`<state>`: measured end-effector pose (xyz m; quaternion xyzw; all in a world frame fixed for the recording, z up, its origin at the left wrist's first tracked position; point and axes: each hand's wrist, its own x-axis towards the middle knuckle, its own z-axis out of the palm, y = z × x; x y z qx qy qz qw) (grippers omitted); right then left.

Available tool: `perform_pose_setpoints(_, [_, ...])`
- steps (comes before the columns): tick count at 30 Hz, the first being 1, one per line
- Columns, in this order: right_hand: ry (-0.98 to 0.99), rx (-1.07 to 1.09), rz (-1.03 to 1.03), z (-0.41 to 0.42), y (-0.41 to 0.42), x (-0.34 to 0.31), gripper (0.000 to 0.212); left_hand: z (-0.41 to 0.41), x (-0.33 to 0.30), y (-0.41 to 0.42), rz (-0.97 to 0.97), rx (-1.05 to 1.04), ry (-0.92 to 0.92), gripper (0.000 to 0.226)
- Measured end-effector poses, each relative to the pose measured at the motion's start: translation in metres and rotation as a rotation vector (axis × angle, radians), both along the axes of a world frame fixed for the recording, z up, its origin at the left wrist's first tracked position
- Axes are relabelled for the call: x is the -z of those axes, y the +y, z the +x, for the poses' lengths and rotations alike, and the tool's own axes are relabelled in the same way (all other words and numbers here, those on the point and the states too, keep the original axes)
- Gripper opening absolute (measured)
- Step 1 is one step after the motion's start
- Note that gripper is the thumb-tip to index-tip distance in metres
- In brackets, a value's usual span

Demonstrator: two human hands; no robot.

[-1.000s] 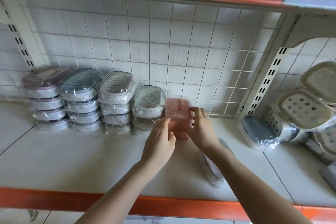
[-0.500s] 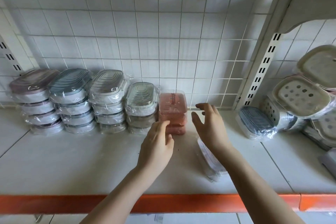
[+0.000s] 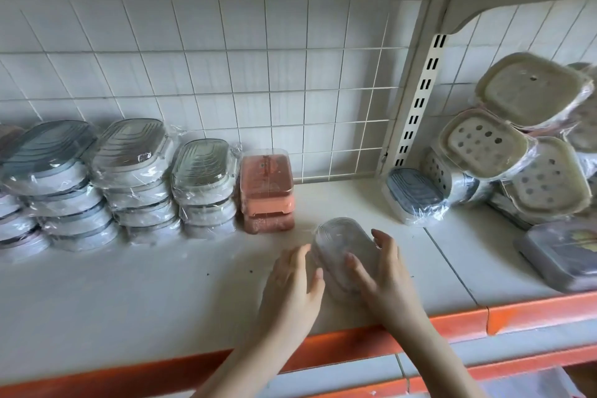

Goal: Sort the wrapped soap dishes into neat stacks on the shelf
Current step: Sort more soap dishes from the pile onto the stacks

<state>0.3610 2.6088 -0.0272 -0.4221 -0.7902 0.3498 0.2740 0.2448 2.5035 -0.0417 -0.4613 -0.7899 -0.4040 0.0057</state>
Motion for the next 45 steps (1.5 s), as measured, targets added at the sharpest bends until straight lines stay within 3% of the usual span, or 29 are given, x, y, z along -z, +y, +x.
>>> perform_pose_setpoints(3, [0.031, 0.003, 0.019, 0.001, 0.002, 0.005, 0.070, 0.000, 0.001, 0.000, 0.044, 0.010, 0.010, 0.045])
perform_pose_setpoints(12, [0.136, -0.088, 0.102, 0.006, -0.001, 0.008, 0.076, 0.000, 0.000, -0.004, 0.045, 0.152, -0.064, 0.058])
perform_pose_setpoints(14, [0.219, -0.101, 0.070, 0.010, -0.003, 0.007, 0.075, 0.001, 0.000, -0.006, 0.075, 0.200, -0.057, 0.060])
perform_pose_setpoints(19, [0.477, -0.125, 0.065, 0.017, -0.013, 0.000, 0.067, 0.004, -0.011, -0.008, 0.170, 0.283, -0.130, 0.091])
perform_pose_setpoints(23, [0.587, -0.227, 0.075, 0.017, -0.026, -0.007, 0.065, 0.006, -0.016, -0.012, 0.250, 0.254, -0.188, 0.091])
perform_pose_setpoints(31, [0.622, -0.386, 0.051, -0.008, -0.043, -0.029, 0.064, -0.006, -0.038, -0.041, 0.385, 0.153, -0.138, 0.088])
perform_pose_setpoints(39, [0.596, -0.620, 0.012, -0.064, -0.045, -0.063, 0.069, -0.052, -0.073, -0.066, 0.412, 0.005, -0.026, 0.078])
perform_pose_setpoints(45, [0.553, -0.749, 0.000, -0.109, -0.050, -0.092, 0.068, -0.095, -0.094, -0.083, 0.416, -0.047, -0.061, 0.080])
